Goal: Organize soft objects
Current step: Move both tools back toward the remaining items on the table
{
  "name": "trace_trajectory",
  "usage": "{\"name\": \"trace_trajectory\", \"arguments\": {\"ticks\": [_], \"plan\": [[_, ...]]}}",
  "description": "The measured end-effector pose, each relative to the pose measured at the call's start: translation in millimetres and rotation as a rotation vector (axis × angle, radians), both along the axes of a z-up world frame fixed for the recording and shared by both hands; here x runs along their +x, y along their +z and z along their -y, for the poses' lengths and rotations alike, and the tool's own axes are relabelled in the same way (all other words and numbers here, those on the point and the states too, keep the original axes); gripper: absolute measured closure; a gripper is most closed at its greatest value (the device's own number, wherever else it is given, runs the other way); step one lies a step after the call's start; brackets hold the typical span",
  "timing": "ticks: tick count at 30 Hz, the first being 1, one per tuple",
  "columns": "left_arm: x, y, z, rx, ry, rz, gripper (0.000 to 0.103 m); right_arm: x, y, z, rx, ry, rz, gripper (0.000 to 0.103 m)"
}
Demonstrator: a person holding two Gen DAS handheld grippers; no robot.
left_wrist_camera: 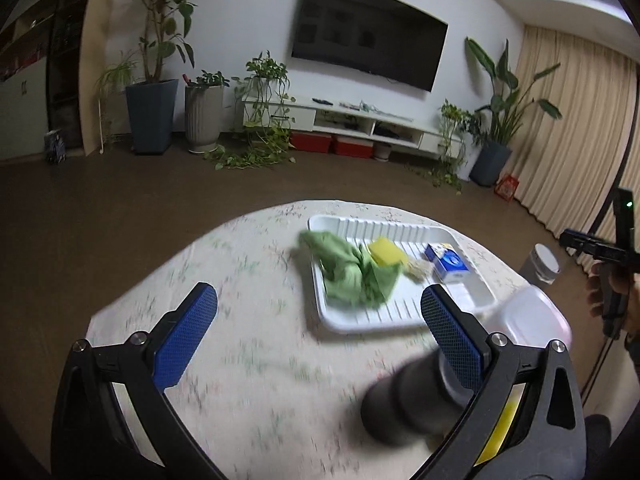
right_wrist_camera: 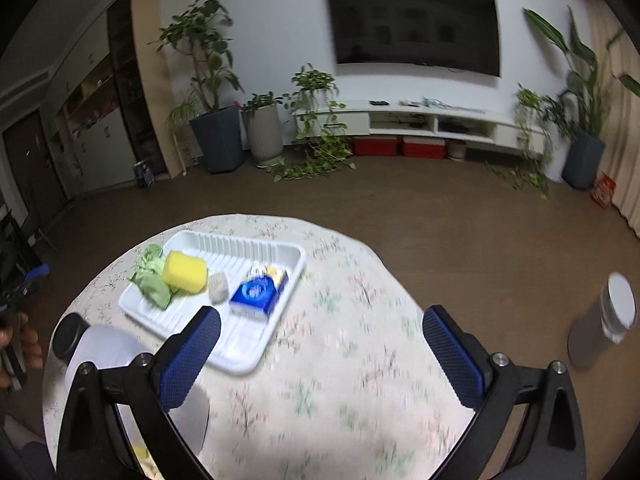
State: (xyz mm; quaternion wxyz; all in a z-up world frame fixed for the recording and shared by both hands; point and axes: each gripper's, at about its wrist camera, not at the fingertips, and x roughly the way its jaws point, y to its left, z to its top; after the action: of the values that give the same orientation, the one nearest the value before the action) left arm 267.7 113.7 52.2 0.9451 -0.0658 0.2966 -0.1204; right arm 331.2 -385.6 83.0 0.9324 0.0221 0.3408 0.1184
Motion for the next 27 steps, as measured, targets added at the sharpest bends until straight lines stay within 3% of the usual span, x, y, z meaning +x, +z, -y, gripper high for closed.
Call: {"name": "trace_trajectory", "arguments": {"ticks": [3, 6, 13, 19, 25, 27], "plan": [[-42, -6, -6, -0.056, 0.006, 0.083, 0.000, -26, -10, 4, 0.018, -0.040, -0.021, 0.000], [-82, -12, -1, -0.053, 0.023, 0.143, 0.000, -54, -21, 8, 0.059, -0.069, -0.040, 0.000], [-149, -28, 30, -0.092, 0.022, 0.099, 0.000, -144, -52, -9, 0.156, -0.058, -0.068, 0.000], [-205, -53, 73, -0.138, -0.030, 0.024, 0.000, -215, -76, -51, 0.162, 0.009, -0.067, 0.000], [-237, -89, 117, -0.051, -0.081, -0.136, 0.000, -257, -87, -93, 0.114, 0.098, -0.030, 0.000], [-238, -100, 117, -0.104, -0.098, -0.217, 0.000, -266, -93, -104, 0.101, 0.126, -0.035, 0.000]]}}
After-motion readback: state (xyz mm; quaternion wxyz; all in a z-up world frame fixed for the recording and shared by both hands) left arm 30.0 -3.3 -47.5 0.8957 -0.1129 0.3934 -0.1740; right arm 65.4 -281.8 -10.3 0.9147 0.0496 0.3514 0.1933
